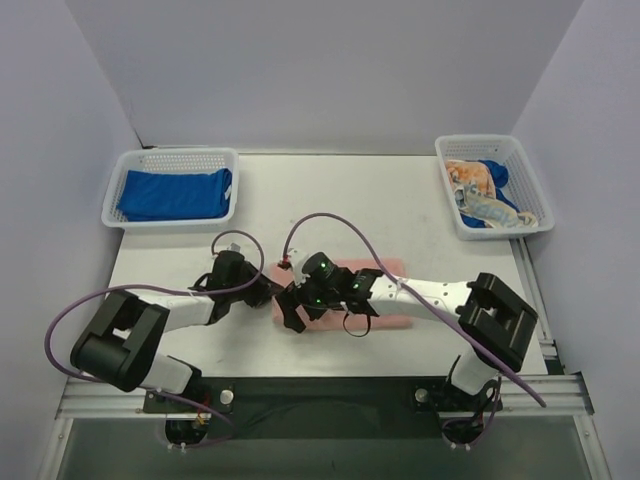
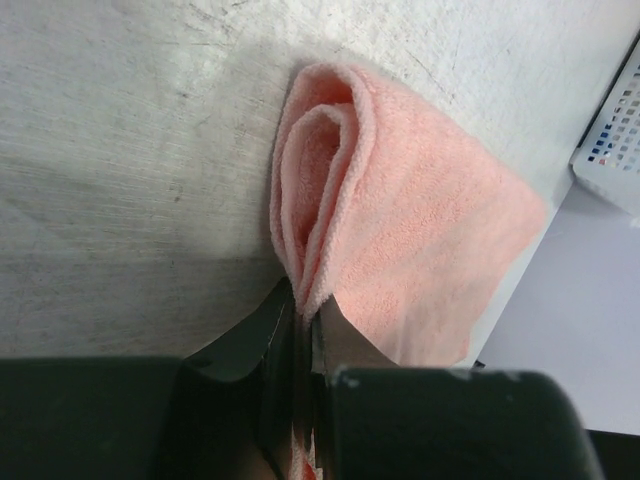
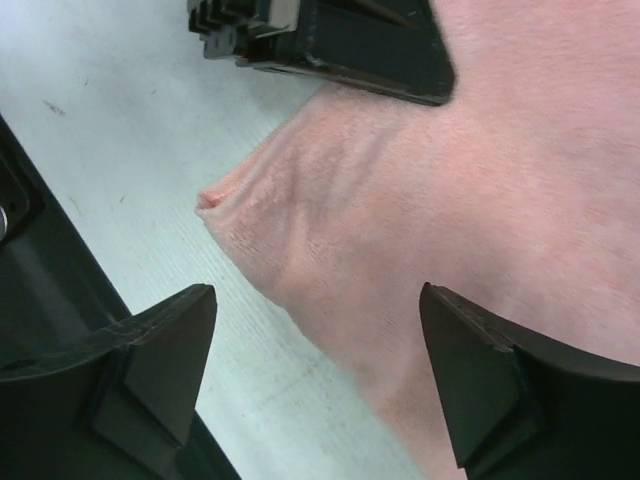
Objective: Fold and stack the towels
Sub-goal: Neatly place the folded towel into the bin
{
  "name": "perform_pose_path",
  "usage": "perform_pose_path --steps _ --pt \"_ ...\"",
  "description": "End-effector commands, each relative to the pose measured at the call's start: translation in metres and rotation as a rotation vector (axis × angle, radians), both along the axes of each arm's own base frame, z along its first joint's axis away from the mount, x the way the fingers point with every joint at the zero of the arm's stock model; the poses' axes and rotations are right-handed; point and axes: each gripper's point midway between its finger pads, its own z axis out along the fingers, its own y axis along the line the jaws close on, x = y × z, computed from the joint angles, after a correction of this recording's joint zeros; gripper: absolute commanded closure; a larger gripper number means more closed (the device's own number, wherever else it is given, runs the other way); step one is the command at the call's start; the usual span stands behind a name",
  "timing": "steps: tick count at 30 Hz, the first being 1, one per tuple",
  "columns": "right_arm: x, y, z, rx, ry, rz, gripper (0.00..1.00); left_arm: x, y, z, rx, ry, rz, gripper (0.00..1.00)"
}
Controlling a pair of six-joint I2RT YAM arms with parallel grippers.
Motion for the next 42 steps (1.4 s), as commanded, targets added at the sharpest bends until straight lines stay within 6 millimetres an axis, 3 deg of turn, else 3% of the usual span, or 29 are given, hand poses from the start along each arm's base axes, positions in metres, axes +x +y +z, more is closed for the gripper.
perform_pose_path --steps 1,5,7,11,14,15,17,18,20,21,22,24,28,30,31,33,38,42 --pt "0.023 -0.016 0.044 0.013 -0.126 -0.076 0.12 0.009 0.003 0.015 0.035 -0.109 -0.050 1.00" --pt "0.037 -0.065 0.056 -0.045 -0.189 -0.195 0.05 0.021 0.010 0.027 0.141 -0.173 -0.115 1.00" --pt "0.045 -0.095 0.051 -0.110 -0.220 -0.268 0.04 0.026 0.018 0.028 0.227 -0.209 -0.173 1.00" --pt "0.041 -0.143 0.058 -0.170 -0.266 -0.362 0.04 0.060 0.034 0.053 0.354 -0.297 -0.213 1.00" --pt "0.033 -0.170 0.056 -0.178 -0.270 -0.426 0.04 0.077 0.054 0.054 0.419 -0.284 -0.226 1.00" --pt "0.030 -0.174 0.055 -0.171 -0.262 -0.441 0.04 0.093 0.056 0.070 0.429 -0.325 -0.226 1.00" --pt "0.024 -0.189 0.048 -0.188 -0.256 -0.472 0.04 0.110 0.066 0.069 0.446 -0.309 -0.229 1.00" --pt "0.021 -0.194 0.044 -0.190 -0.244 -0.492 0.03 0.130 0.066 0.088 0.460 -0.360 -0.237 1.00" --pt "0.016 -0.205 0.038 -0.206 -0.234 -0.514 0.01 0.147 0.069 0.088 0.491 -0.344 -0.268 1.00" --pt "0.016 -0.208 0.036 -0.215 -0.232 -0.524 0.00 0.170 0.067 0.115 0.500 -0.400 -0.251 1.00" --pt "0.015 -0.211 0.036 -0.216 -0.231 -0.533 0.00 0.175 0.067 0.107 0.510 -0.358 -0.260 1.00" --pt "0.015 -0.220 0.033 -0.248 -0.231 -0.554 0.00 0.188 0.068 0.116 0.516 -0.352 -0.258 1.00" --pt "0.016 -0.224 0.031 -0.252 -0.221 -0.576 0.00 0.227 0.070 0.158 0.529 -0.417 -0.229 1.00" --pt "0.017 -0.222 0.032 -0.250 -0.213 -0.567 0.00 0.231 0.077 0.165 0.556 -0.403 -0.237 1.00" --pt "0.017 -0.222 0.030 -0.259 -0.206 -0.559 0.00 0.245 0.086 0.183 0.572 -0.428 -0.213 1.00" --pt "0.018 -0.220 0.031 -0.263 -0.203 -0.547 0.00 0.247 0.098 0.190 0.593 -0.405 -0.206 1.00" --pt "0.021 -0.220 0.027 -0.297 -0.196 -0.536 0.00 0.261 0.140 0.234 0.602 -0.457 -0.105 1.00" --pt "0.025 -0.218 0.027 -0.313 -0.193 -0.531 0.00 0.262 0.159 0.261 0.625 -0.476 -0.080 1.00"
